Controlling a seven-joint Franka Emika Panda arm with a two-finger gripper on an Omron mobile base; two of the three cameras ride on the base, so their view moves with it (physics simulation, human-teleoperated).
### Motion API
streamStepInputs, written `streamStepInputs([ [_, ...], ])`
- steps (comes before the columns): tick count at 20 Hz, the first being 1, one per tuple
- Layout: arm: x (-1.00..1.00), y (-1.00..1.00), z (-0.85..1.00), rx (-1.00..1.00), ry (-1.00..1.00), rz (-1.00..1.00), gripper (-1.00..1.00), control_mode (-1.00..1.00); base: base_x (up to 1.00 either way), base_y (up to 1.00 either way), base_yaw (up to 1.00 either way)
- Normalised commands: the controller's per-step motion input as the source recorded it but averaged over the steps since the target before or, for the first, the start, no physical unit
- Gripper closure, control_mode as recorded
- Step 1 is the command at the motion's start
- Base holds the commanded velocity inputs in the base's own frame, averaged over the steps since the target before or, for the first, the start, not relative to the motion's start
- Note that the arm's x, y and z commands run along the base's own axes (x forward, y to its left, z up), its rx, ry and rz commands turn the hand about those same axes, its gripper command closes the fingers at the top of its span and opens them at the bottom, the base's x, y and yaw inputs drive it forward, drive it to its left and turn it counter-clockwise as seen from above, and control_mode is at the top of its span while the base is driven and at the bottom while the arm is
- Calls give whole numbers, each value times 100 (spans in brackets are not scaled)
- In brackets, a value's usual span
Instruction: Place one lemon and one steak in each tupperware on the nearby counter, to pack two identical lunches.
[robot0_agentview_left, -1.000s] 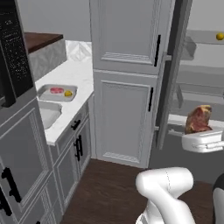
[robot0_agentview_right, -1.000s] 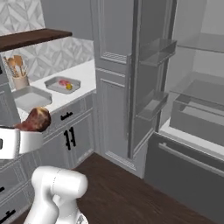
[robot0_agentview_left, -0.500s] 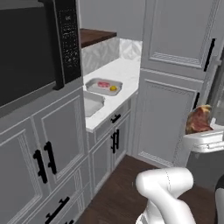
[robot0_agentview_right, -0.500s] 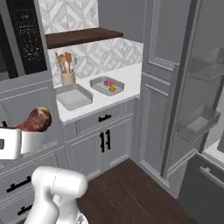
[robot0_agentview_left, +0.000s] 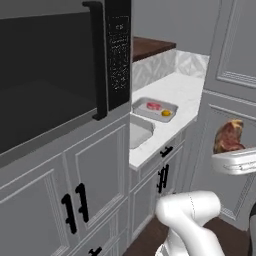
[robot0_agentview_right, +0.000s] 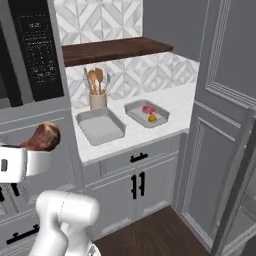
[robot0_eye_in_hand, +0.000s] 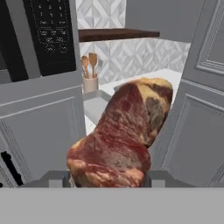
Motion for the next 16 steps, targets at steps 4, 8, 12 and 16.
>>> streamStepInputs([
  [4,0,0,0,0,0,0,100,100,81,4,14],
  [8,0,0,0,0,0,0,100,100,43,-21,21],
  [12,0,0,0,0,0,0,100,100,47,-14,24],
  [16,0,0,0,0,0,0,100,100,61,-17,26],
])
